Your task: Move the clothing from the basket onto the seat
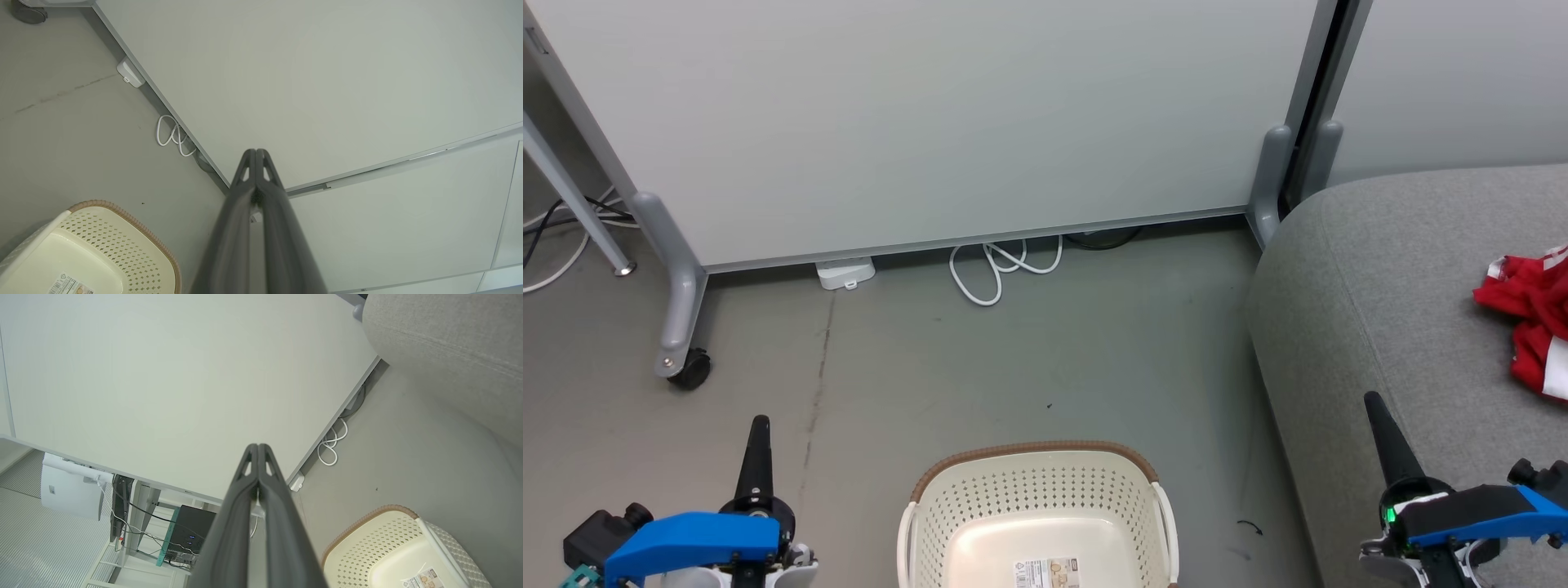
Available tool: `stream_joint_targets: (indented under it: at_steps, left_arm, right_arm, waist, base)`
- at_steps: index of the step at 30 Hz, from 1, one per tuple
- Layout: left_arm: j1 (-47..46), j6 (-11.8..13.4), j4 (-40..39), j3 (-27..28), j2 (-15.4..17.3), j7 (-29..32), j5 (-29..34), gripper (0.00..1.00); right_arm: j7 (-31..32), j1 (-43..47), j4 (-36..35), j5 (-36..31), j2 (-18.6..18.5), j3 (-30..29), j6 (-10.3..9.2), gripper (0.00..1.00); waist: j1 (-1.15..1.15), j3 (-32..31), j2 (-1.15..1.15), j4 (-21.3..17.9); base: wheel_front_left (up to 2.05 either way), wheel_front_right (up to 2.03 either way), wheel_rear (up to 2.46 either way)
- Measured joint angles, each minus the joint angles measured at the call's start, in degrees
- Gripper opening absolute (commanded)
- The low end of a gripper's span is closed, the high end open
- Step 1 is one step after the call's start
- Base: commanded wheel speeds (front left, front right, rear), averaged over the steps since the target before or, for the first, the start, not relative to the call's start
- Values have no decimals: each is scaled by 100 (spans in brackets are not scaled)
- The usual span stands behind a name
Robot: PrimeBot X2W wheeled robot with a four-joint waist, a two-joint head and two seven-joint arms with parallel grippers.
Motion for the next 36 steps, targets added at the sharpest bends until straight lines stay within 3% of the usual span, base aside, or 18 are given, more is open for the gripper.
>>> stream_joint_targets:
  at_steps: [36]
  left_arm:
    - [-188, 1, -201, 255, -76, 483, -1603, 0]
  right_arm:
    - [182, -109, -25, 1863, -1, -110, -1, 0]
  waist:
    - [0, -23, 0, -25]
  base:
    - [0, 0, 0]
